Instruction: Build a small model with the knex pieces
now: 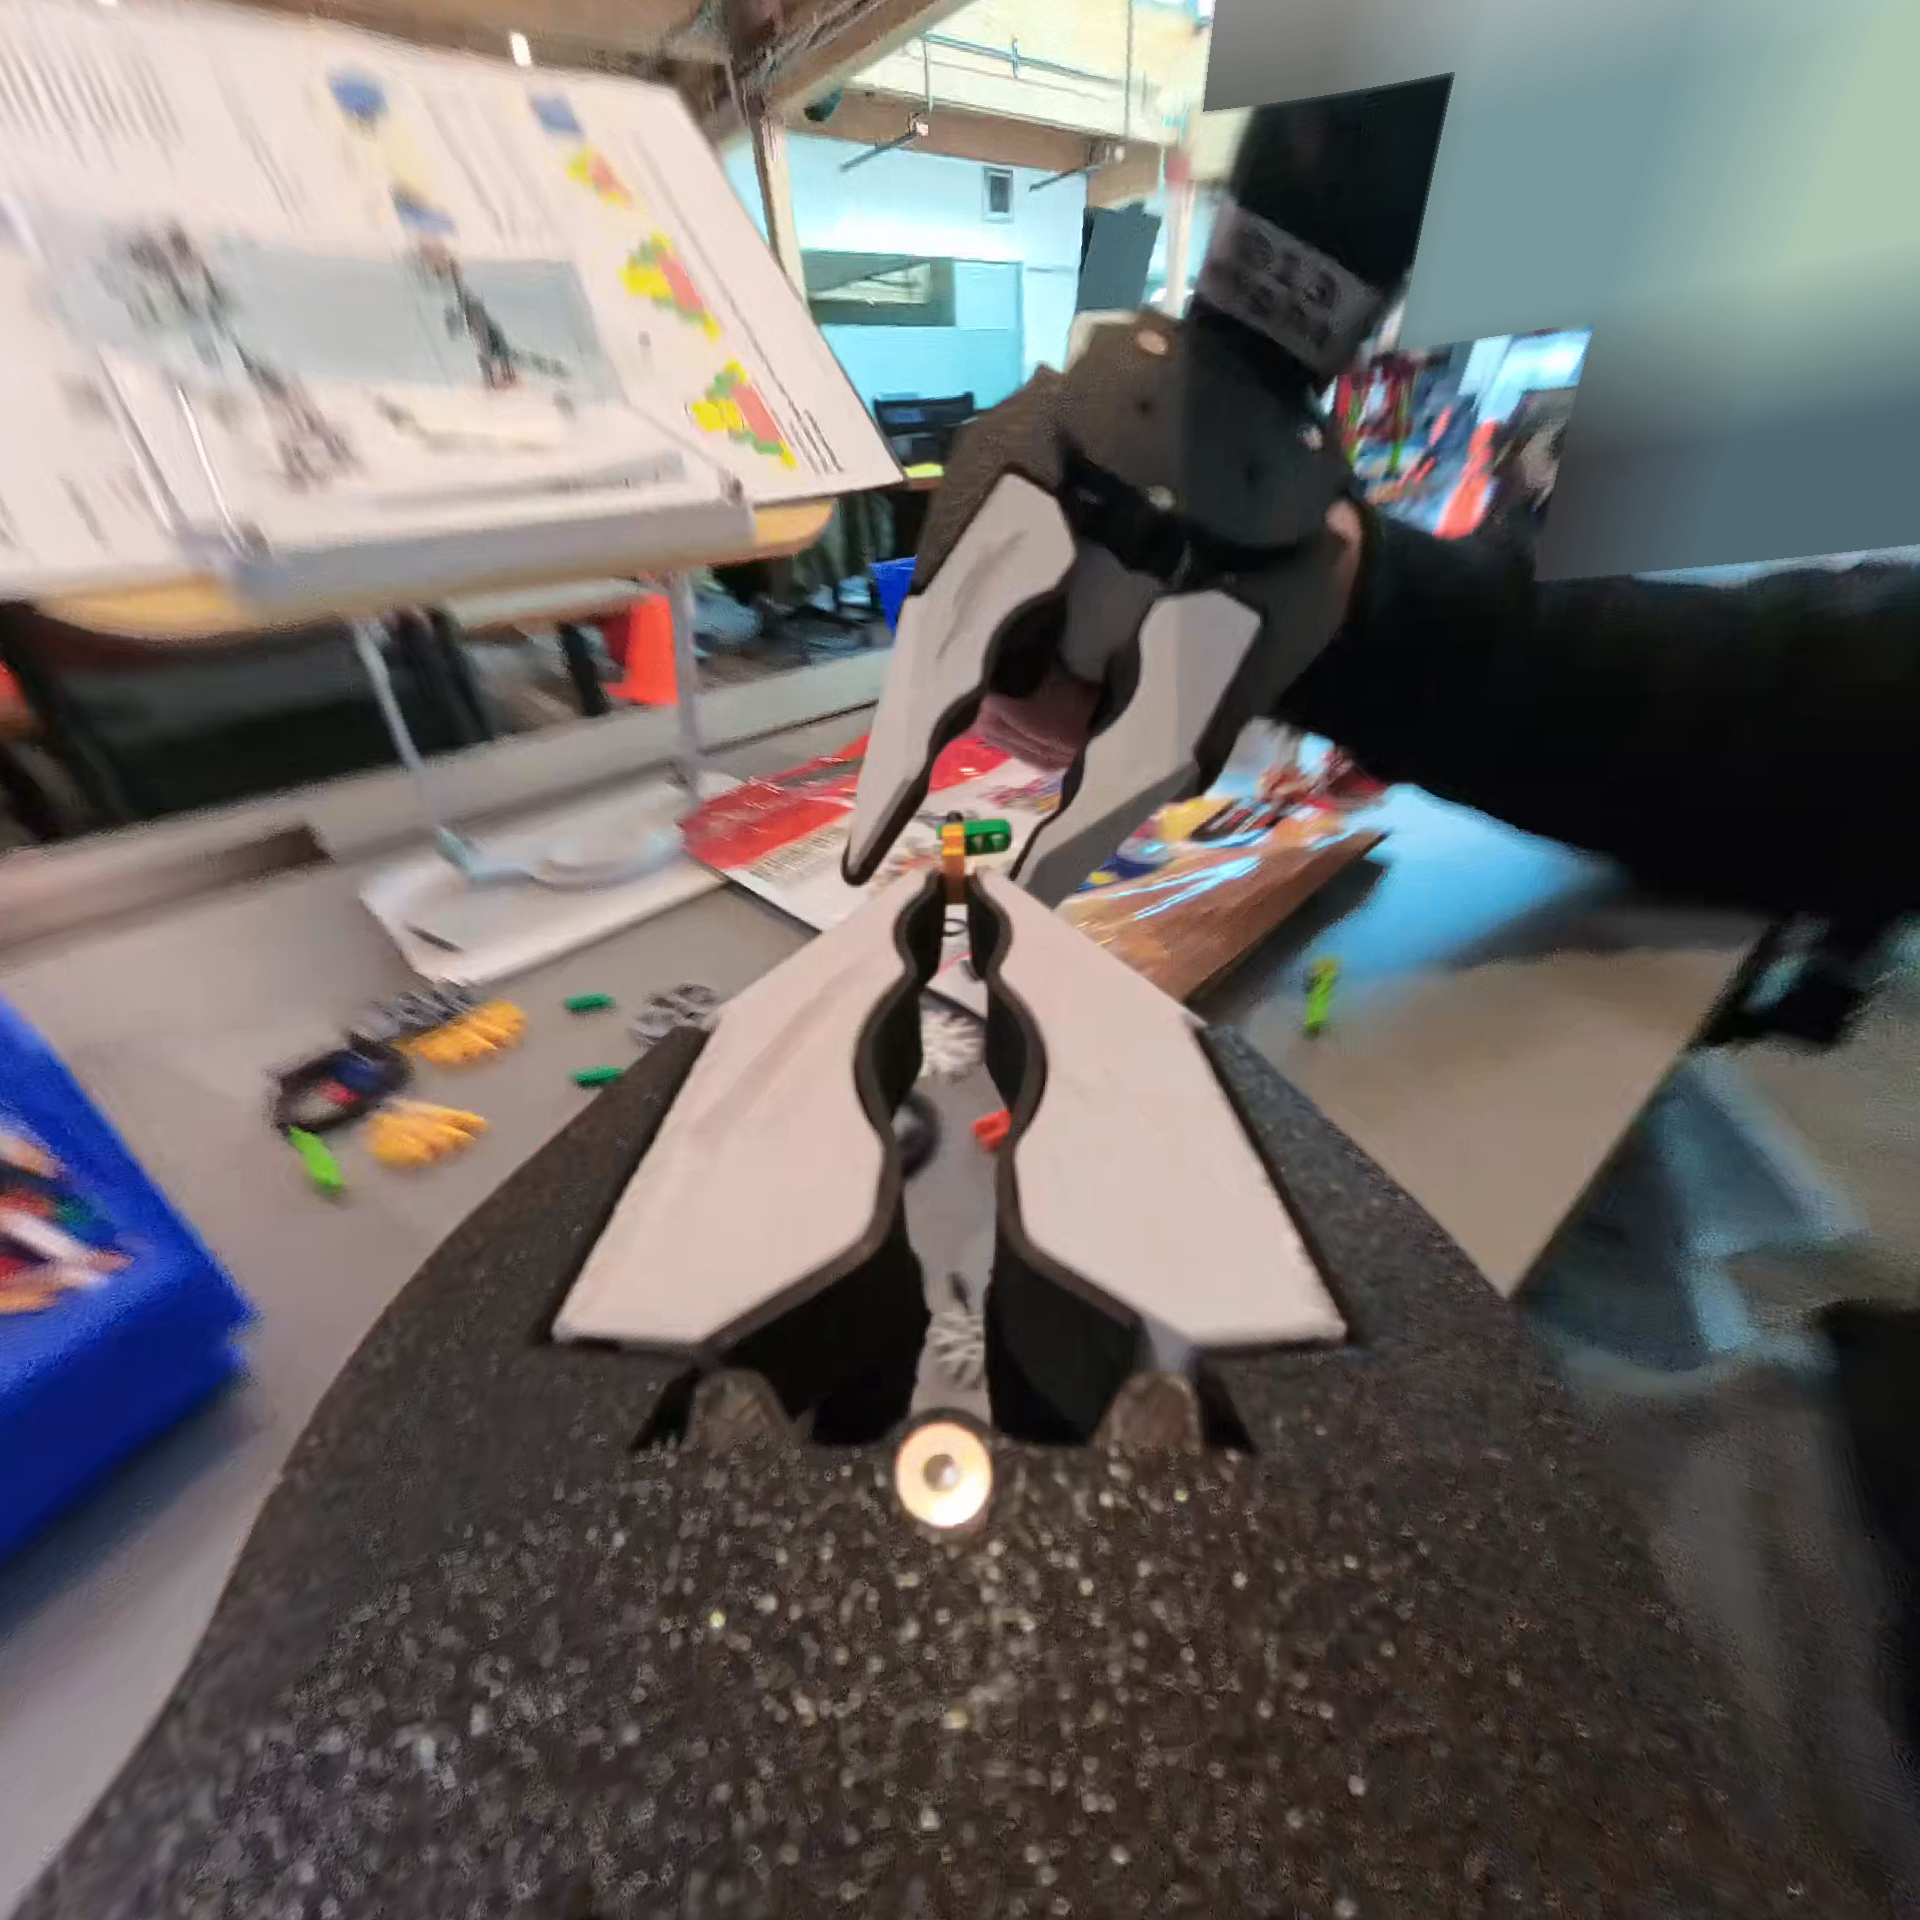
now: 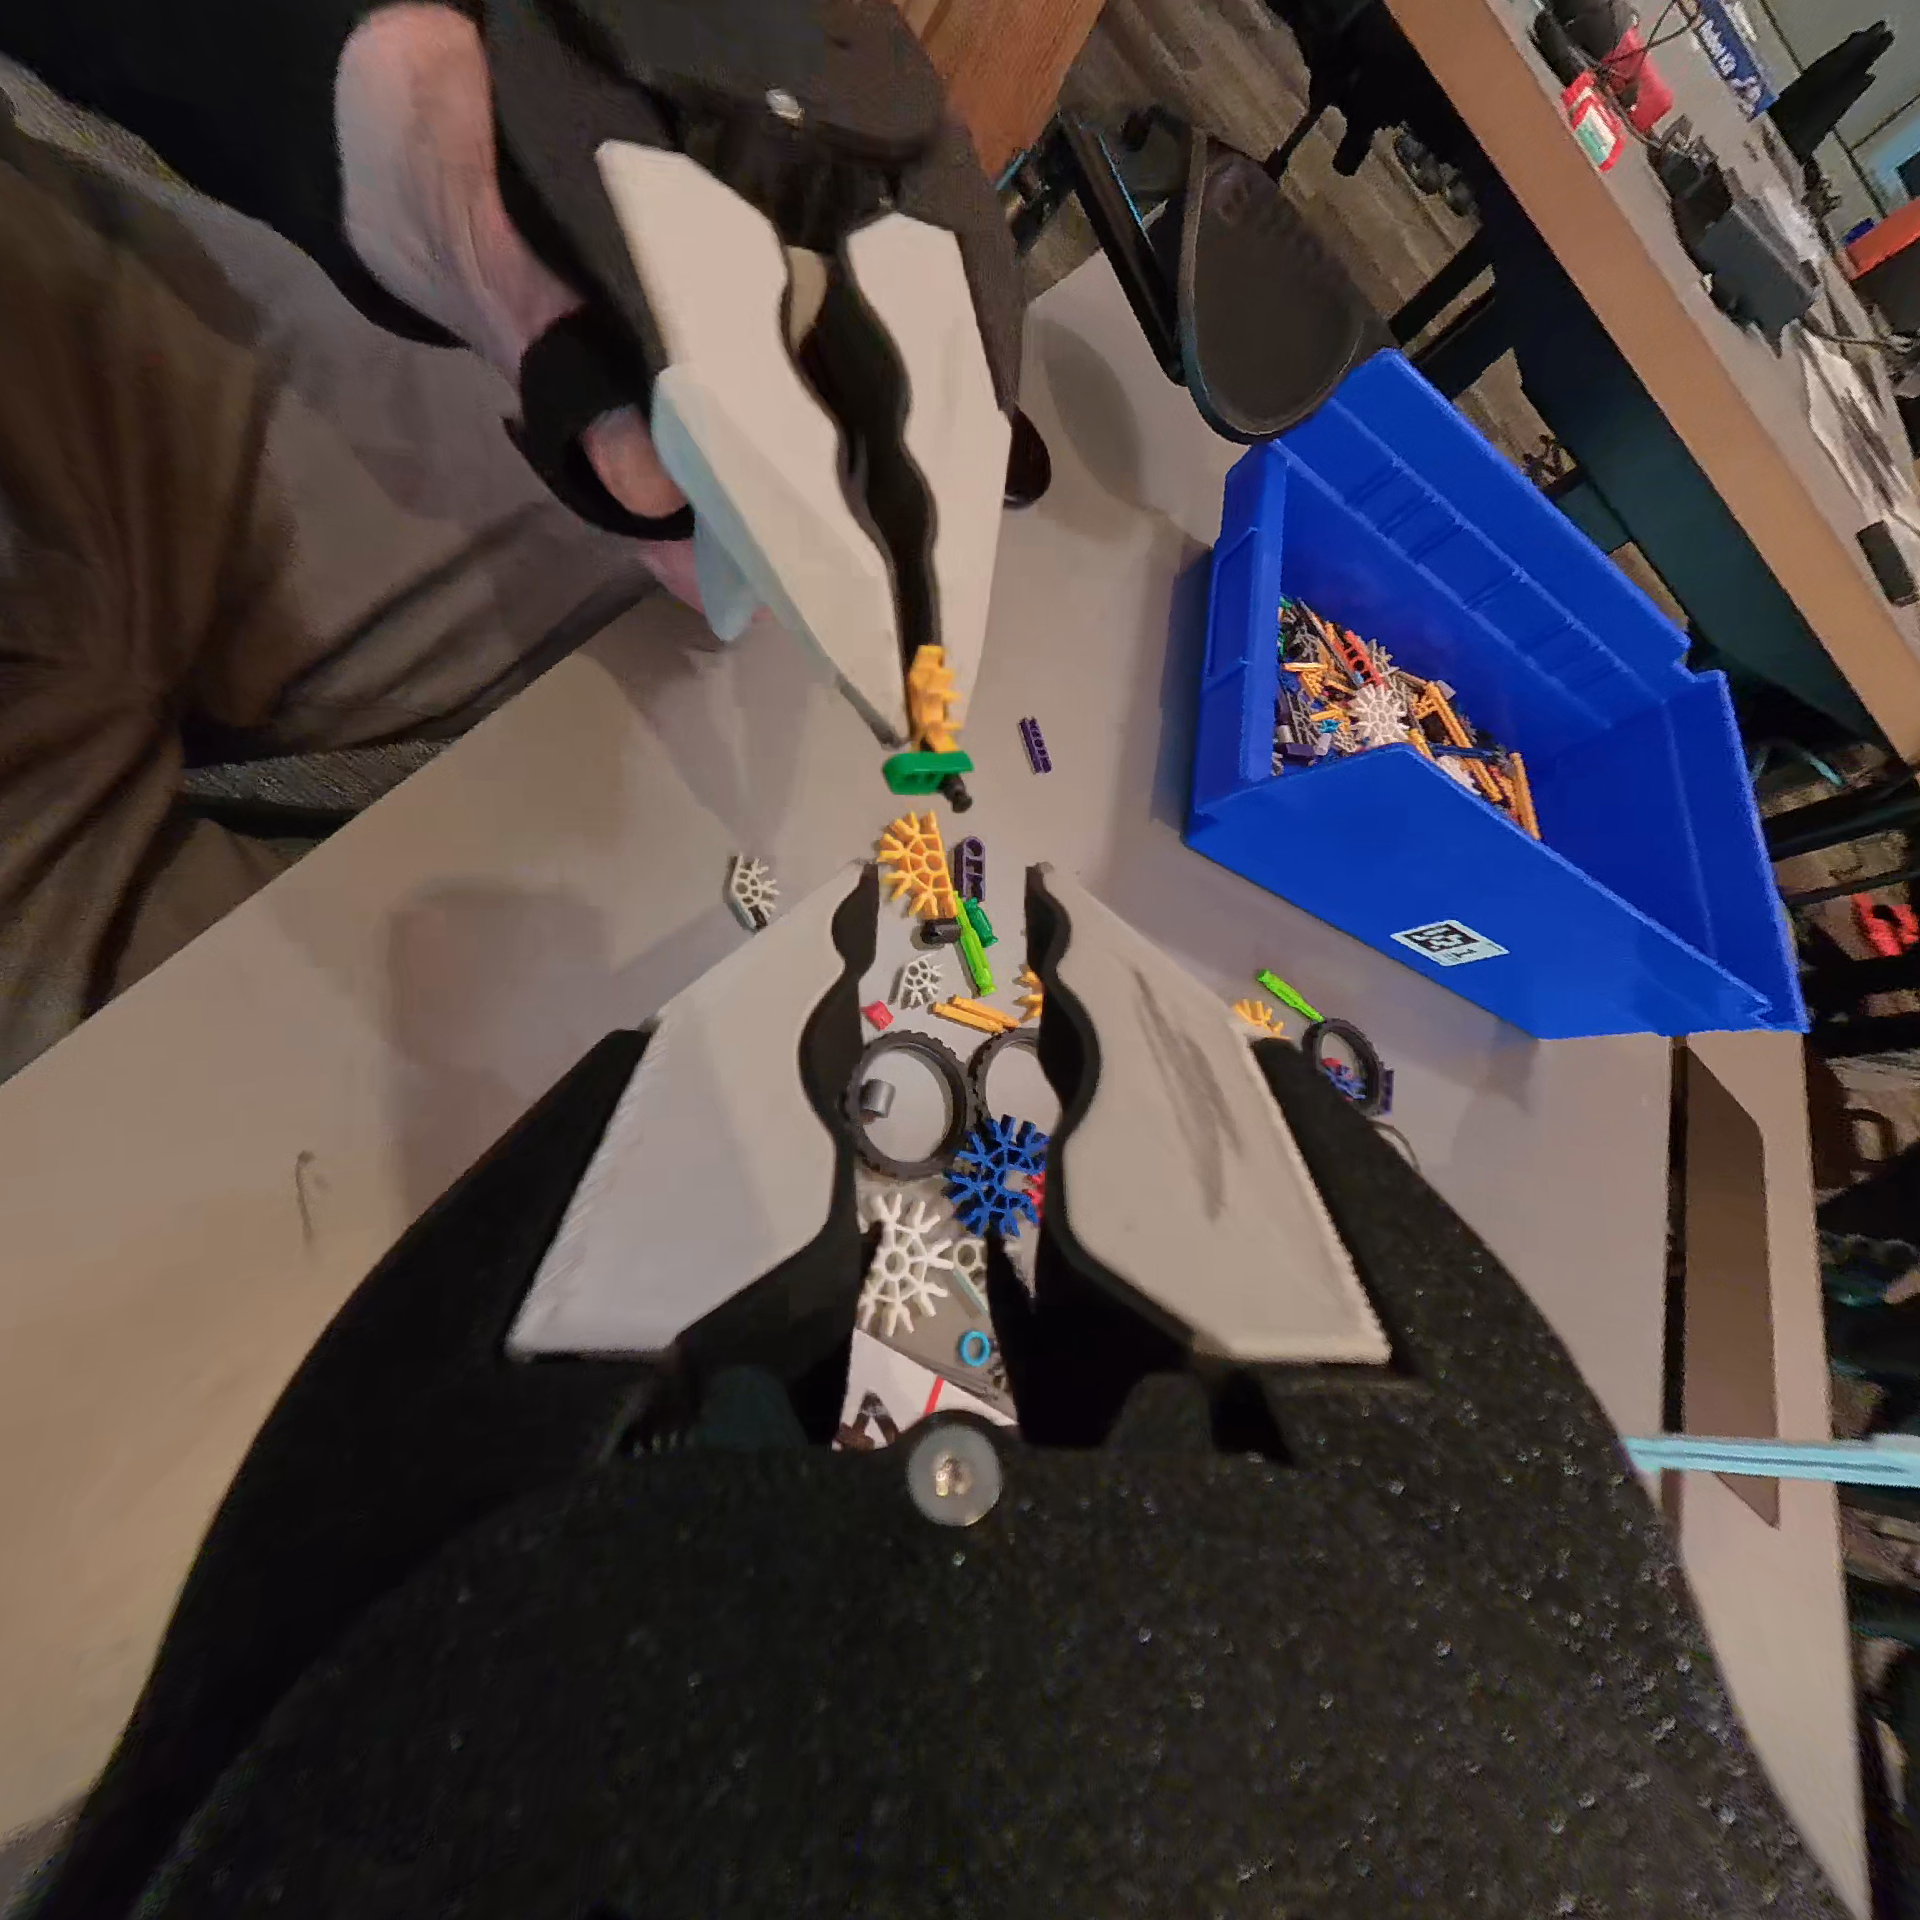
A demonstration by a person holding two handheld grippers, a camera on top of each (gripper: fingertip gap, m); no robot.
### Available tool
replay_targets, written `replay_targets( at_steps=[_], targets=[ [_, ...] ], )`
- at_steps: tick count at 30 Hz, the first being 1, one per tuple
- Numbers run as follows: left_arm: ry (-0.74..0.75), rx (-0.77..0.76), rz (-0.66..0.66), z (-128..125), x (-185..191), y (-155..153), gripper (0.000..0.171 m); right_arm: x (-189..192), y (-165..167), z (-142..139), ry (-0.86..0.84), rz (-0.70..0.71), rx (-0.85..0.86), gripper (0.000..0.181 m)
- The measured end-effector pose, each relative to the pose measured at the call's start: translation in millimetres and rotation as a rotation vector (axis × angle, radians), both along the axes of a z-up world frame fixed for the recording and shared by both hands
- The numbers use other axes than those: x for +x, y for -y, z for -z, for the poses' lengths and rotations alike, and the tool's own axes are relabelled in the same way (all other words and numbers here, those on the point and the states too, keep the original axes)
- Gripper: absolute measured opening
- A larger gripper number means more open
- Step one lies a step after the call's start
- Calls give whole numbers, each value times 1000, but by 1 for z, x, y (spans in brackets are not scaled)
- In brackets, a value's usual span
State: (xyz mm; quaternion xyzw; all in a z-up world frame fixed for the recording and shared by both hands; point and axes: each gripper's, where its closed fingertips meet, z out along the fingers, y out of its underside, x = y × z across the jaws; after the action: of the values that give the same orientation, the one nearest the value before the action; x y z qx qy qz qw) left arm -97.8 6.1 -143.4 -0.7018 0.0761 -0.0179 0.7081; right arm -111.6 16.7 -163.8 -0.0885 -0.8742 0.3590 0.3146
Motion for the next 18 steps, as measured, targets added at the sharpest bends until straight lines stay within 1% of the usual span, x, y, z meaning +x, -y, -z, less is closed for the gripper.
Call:
replay_targets(
  at_steps=[3, 4, 5, 7, 9, 11, 13, 14, 18],
  targets=[
    [-295, 78, -85, -8, 5, 6, 1, 4, 6, -5, 27, -28, -65, 27],
    [-346, 97, -83, -10, 10, 8, 1, 6, 10, -8, 37, -42, -91, 27],
    [-345, 117, -59, -13, 15, 9, 1, 8, 14, -11, 42, -55, -114, 27],
    [-238, 162, 9, -21, 22, 13, 1, 12, 22, -18, 44, -81, -163, 27],
    [-58, 227, 95, -33, 21, 20, 1, 16, 28, -26, 49, -106, -211, 27],
    [143, 299, 225, -47, 21, 32, 1, 20, 31, -31, 54, -124, -238, 27],
    [265, 352, 312, -57, 18, 41, 1, 22, 32, -36, 58, -139, -271, 27],
    [298, 362, 340, -59, 17, 44, 0, 23, 32, -38, 62, -144, -285, 27],
    [350, 372, 410, -62, 19, 47, 1, 23, 31, -41, 59, -145, -303, 27]
  ],
)
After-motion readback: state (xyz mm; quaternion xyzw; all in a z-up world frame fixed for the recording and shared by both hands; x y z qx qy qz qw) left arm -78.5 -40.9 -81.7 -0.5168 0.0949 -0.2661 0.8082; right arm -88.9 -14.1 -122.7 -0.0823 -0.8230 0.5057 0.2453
